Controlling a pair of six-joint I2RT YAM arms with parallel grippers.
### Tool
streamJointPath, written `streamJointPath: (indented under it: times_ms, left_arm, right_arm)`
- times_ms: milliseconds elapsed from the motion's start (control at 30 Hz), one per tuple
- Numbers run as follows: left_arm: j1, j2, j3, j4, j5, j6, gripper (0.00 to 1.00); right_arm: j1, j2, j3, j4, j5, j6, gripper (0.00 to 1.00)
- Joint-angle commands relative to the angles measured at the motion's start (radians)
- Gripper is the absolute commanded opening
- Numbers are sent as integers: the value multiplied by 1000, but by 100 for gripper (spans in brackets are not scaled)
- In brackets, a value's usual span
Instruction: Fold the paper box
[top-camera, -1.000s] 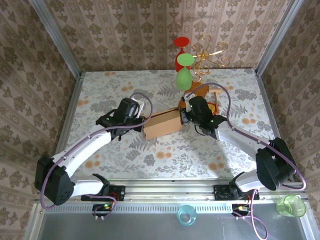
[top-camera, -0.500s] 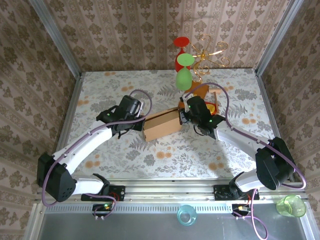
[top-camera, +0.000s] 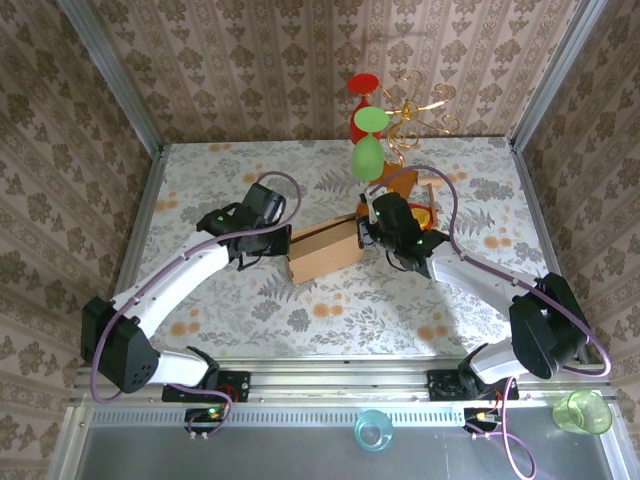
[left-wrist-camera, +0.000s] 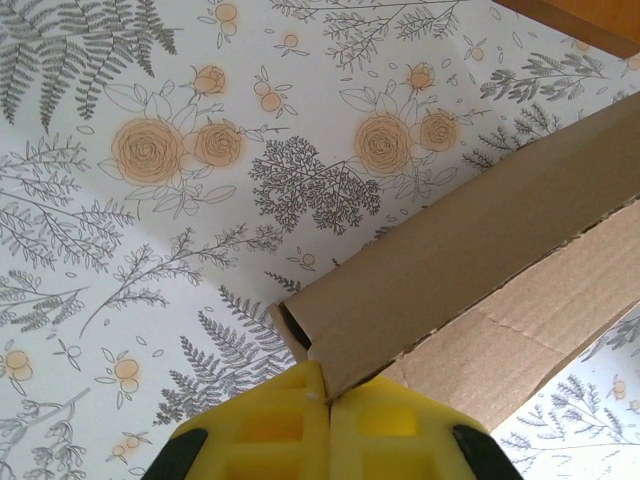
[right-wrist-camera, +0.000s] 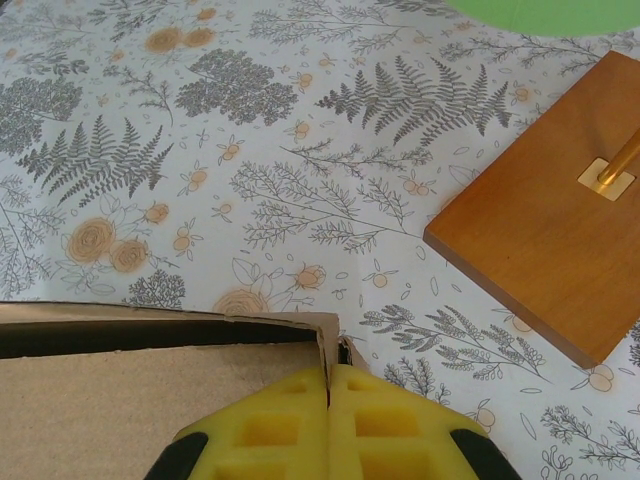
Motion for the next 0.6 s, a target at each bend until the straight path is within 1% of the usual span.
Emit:
streamJointPath:
  times_ms: [0, 33, 133, 200, 300, 367, 467, 567]
  left_arm:
    - [-2, 10, 28, -25, 34, -105, 2]
    - [-3, 9, 25, -22, 37, -120, 5]
    - [-6, 9, 18, -9, 51, -158, 10]
    - [-13, 12, 19, -9, 49, -167, 18]
    - [-27, 11, 24, -20, 32, -174, 24]
    - [-41, 8, 34, -40, -2, -178, 25]
    - [-60, -3, 46, -57, -60, -183, 25]
    - [-73, -15, 38, -43, -79, -183, 25]
  right_arm:
    - [23, 38, -12, -76, 2, 24, 0]
    - [25, 39, -11, -76, 4, 25, 0]
    - [27, 40, -9, -78, 13, 27, 0]
    - [29, 40, -9, -79, 17, 30, 0]
    - [28, 39, -11, -79, 25, 36, 0]
    - [28, 38, -10, -82, 31, 39, 0]
    - [28, 40, -5, -92, 44, 53, 0]
    - [28, 44, 11, -113, 52, 69, 0]
